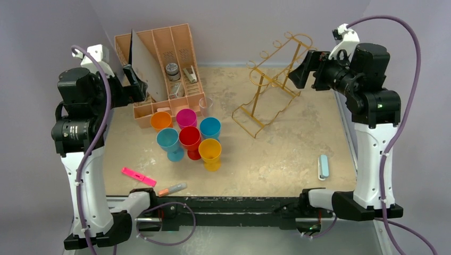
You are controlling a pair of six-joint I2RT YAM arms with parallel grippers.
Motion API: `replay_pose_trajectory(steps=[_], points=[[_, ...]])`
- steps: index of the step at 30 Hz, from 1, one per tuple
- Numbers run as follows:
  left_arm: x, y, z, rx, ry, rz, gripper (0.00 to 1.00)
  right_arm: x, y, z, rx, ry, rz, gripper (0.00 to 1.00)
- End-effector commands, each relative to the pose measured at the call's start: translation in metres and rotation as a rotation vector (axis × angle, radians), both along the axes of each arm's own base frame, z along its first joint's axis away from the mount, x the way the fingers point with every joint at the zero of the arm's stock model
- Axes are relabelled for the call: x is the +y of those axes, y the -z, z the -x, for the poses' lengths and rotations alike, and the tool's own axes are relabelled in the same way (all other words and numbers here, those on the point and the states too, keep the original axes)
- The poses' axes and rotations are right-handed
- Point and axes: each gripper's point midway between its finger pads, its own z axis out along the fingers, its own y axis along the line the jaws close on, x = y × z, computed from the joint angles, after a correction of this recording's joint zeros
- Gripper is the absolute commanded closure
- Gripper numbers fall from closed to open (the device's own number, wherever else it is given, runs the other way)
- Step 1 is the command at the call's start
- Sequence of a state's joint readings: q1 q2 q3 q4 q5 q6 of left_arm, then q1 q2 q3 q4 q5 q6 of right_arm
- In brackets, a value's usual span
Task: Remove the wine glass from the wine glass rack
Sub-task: Reset both arms
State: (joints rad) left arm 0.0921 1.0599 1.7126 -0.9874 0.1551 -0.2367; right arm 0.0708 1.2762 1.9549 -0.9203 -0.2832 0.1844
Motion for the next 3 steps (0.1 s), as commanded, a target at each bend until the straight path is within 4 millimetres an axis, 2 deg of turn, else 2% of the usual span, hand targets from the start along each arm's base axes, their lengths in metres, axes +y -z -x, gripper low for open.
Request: replay_pose_trajectory(steps=[1, 3], points=[[0.0063, -0.0154, -0.0017, -0.061, -0.044, 0.005, 0.0, 0.0092, -0.0138, -0.0028, -0.051, -0.036, -0.045, 0.01], [0.006, -0.0182, -0.0014, -0.073, -0.043, 0.006, 0.0, 0.0081, -0.0134, -0.0033, -0.05, -0.03, -0.043, 0.01]])
